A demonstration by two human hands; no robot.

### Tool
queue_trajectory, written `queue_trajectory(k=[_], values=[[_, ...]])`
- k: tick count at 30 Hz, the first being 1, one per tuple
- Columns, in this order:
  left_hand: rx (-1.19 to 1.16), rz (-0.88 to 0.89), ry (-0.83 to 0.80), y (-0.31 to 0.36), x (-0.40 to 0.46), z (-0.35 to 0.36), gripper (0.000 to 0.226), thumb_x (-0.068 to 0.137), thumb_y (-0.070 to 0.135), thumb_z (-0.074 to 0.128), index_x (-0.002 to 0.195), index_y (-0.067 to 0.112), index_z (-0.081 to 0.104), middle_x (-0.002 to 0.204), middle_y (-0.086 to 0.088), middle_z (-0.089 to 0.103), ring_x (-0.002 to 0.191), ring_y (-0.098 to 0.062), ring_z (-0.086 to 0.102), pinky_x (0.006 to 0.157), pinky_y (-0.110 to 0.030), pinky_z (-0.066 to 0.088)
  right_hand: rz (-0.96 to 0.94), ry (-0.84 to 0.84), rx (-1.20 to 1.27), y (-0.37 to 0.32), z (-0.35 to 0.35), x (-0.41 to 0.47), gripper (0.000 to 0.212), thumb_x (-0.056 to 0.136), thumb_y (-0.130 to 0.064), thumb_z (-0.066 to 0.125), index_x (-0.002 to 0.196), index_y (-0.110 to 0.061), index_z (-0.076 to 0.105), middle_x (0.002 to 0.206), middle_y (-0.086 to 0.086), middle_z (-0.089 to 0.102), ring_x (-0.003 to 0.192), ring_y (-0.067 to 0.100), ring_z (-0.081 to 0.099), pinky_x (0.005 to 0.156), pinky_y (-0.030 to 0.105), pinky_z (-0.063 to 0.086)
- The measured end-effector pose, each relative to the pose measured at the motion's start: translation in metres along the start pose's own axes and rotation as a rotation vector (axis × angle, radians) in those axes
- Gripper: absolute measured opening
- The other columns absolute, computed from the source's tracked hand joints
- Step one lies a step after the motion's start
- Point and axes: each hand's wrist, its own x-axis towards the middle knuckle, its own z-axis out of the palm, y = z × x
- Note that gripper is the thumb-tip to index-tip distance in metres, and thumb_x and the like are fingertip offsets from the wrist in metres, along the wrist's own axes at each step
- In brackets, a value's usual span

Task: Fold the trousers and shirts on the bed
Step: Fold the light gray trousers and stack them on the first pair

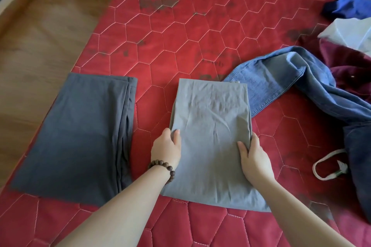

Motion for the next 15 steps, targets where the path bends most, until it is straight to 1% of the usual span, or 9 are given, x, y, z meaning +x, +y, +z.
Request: queue_trajectory(k=[2, 4, 6, 8, 11, 12, 13, 14, 15], values=[[-0.048, 0.066, 0.103, -0.008, -0.005, -0.009, 0.042, 0.098, 0.028, 0.046, 0.062, 0.016, 0.029, 0.052, -0.001, 0.039, 0.046, -0.015, 0.036, 0.041, -0.023, 0.022, -0.046, 0.083, 0.068, -0.007, 0.002, -0.013, 0.048, 0.098, -0.039, 0.042, 0.142, -0.025, 0.03, 0.125, 0.009, 0.061, 0.104, 0.035, 0.06, 0.081, 0.039, 0.047], [-0.079, 0.093, 0.188, -0.021, -0.01, -0.019, 0.041, 0.096, 0.026, 0.049, 0.061, 0.017, 0.03, 0.05, 0.001, 0.037, 0.042, -0.01, 0.033, 0.039, -0.022, 0.027, -0.07, 0.124, 0.12, -0.014, 0.011, -0.028, 0.05, 0.097, -0.041, 0.044, 0.143, -0.033, 0.027, 0.129, 0.002, 0.059, 0.106, 0.033, 0.06, 0.085, 0.039, 0.048], [-0.043, 0.06, 0.165, -0.036, -0.013, -0.025, 0.04, 0.096, 0.026, 0.05, 0.062, 0.017, 0.03, 0.051, 0.002, 0.038, 0.042, -0.013, 0.035, 0.038, -0.02, 0.022, -0.025, 0.063, 0.083, -0.016, 0.026, -0.037, 0.054, 0.097, -0.043, 0.04, 0.147, -0.037, 0.02, 0.13, 0.003, 0.058, 0.108, 0.033, 0.059, 0.087, 0.04, 0.048], [0.05, 0.032, 0.085, -0.047, -0.013, -0.023, 0.036, 0.097, 0.028, 0.048, 0.068, 0.014, 0.033, 0.054, 0.0, 0.042, 0.046, -0.017, 0.041, 0.041, -0.022, 0.021, 0.046, 0.001, -0.026, -0.013, 0.039, -0.039, 0.057, 0.098, -0.045, 0.036, 0.15, -0.04, 0.011, 0.122, 0.008, 0.06, 0.103, 0.035, 0.06, 0.081, 0.039, 0.047], [0.151, 0.061, 0.057, -0.047, -0.012, -0.022, 0.025, 0.098, 0.028, 0.048, 0.083, 0.011, 0.037, 0.056, 0.003, 0.042, 0.046, -0.016, 0.042, 0.04, -0.024, 0.021, 0.09, -0.021, -0.098, -0.01, 0.042, -0.033, 0.06, 0.098, -0.046, 0.034, 0.151, -0.039, 0.005, 0.116, 0.012, 0.059, 0.098, 0.036, 0.06, 0.074, 0.038, 0.044], [0.163, 0.08, 0.057, -0.045, -0.012, -0.025, 0.021, 0.097, 0.028, 0.049, 0.09, 0.01, 0.04, 0.058, 0.003, 0.045, 0.047, -0.019, 0.045, 0.04, -0.025, 0.025, 0.105, -0.032, -0.119, -0.012, 0.04, -0.032, 0.061, 0.098, -0.046, 0.036, 0.151, -0.037, 0.006, 0.118, 0.014, 0.058, 0.1, 0.036, 0.059, 0.074, 0.038, 0.044], [0.164, 0.108, 0.065, -0.043, -0.012, -0.031, 0.02, 0.095, 0.027, 0.052, 0.098, 0.009, 0.044, 0.064, 0.001, 0.052, 0.054, -0.022, 0.052, 0.042, -0.028, 0.033, 0.118, -0.027, -0.156, -0.014, 0.038, -0.032, 0.063, 0.098, -0.045, 0.038, 0.152, -0.034, 0.008, 0.122, 0.015, 0.054, 0.105, 0.036, 0.055, 0.078, 0.039, 0.044], [0.158, 0.146, 0.084, -0.043, -0.012, -0.038, 0.023, 0.093, 0.025, 0.056, 0.107, 0.008, 0.048, 0.076, -0.003, 0.058, 0.066, -0.025, 0.059, 0.049, -0.032, 0.044, 0.119, 0.009, -0.212, -0.017, 0.035, -0.035, 0.066, 0.096, -0.044, 0.043, 0.152, -0.029, 0.011, 0.128, 0.017, 0.049, 0.112, 0.037, 0.05, 0.085, 0.042, 0.043], [0.147, 0.197, 0.109, -0.046, -0.012, -0.047, 0.029, 0.091, 0.021, 0.06, 0.114, 0.006, 0.051, 0.091, -0.008, 0.062, 0.081, -0.026, 0.062, 0.061, -0.036, 0.051, 0.107, 0.074, -0.268, -0.023, 0.033, -0.038, 0.068, 0.095, -0.039, 0.049, 0.152, -0.024, 0.015, 0.134, 0.018, 0.043, 0.119, 0.037, 0.042, 0.093, 0.045, 0.039]])
